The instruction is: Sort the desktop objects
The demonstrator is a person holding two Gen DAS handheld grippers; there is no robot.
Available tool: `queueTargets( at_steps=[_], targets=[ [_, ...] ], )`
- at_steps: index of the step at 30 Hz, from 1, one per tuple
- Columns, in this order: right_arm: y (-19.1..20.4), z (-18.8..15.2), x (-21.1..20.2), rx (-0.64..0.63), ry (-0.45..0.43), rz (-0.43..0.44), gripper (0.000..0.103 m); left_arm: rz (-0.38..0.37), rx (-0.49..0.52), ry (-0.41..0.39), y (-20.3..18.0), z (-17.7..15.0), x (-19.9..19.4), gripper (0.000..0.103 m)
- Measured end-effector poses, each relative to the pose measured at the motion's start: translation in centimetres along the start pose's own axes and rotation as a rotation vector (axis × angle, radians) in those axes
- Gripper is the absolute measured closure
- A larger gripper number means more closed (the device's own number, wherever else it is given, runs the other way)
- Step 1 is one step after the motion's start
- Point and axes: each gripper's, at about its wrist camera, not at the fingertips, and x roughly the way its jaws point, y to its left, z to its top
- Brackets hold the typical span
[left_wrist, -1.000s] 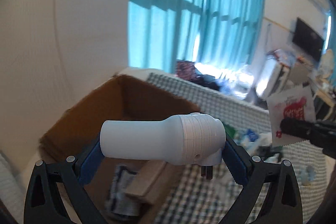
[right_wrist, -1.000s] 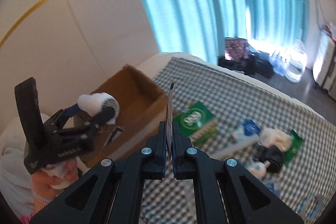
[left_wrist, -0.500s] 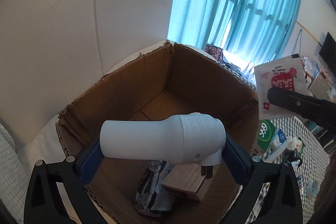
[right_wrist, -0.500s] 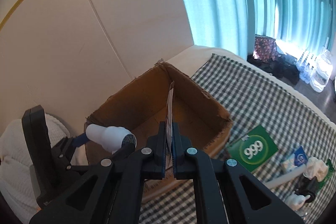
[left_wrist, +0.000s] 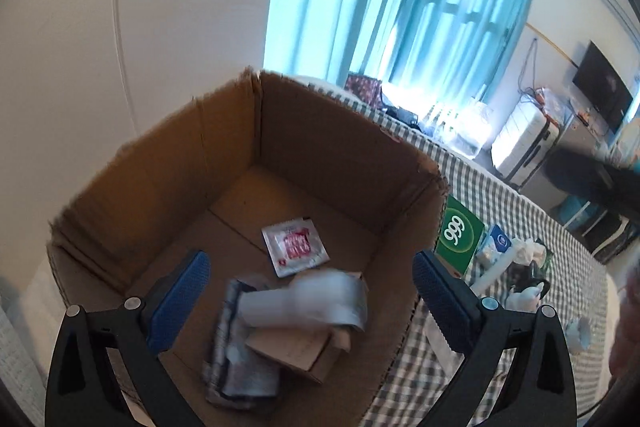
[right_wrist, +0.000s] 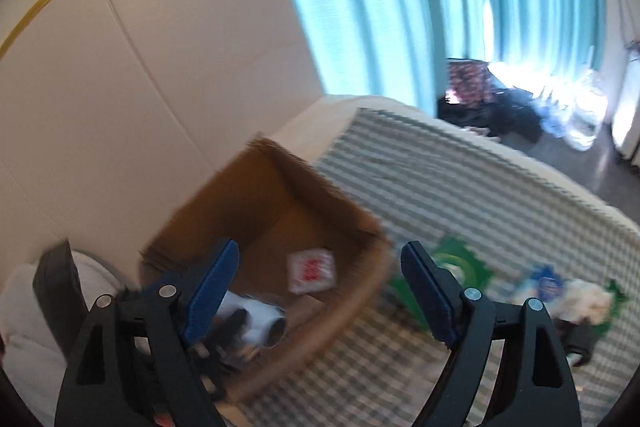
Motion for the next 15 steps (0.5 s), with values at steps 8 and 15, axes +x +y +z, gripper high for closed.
queueTargets(
  at_steps=[8,15],
  targets=[
    [-8.5,-6.7,-8.9,-0.062,-0.004,-0.293,0.019,-0.059,-0.058,0.006,-2.1,-0.6,-0.6,0.000],
    [-18.6,-13.0,-13.1,0.111,0.020,-0.352,0.018,-0.170,0.015,0.073,-7.9,-2.3,-1.1,0.000]
  ],
)
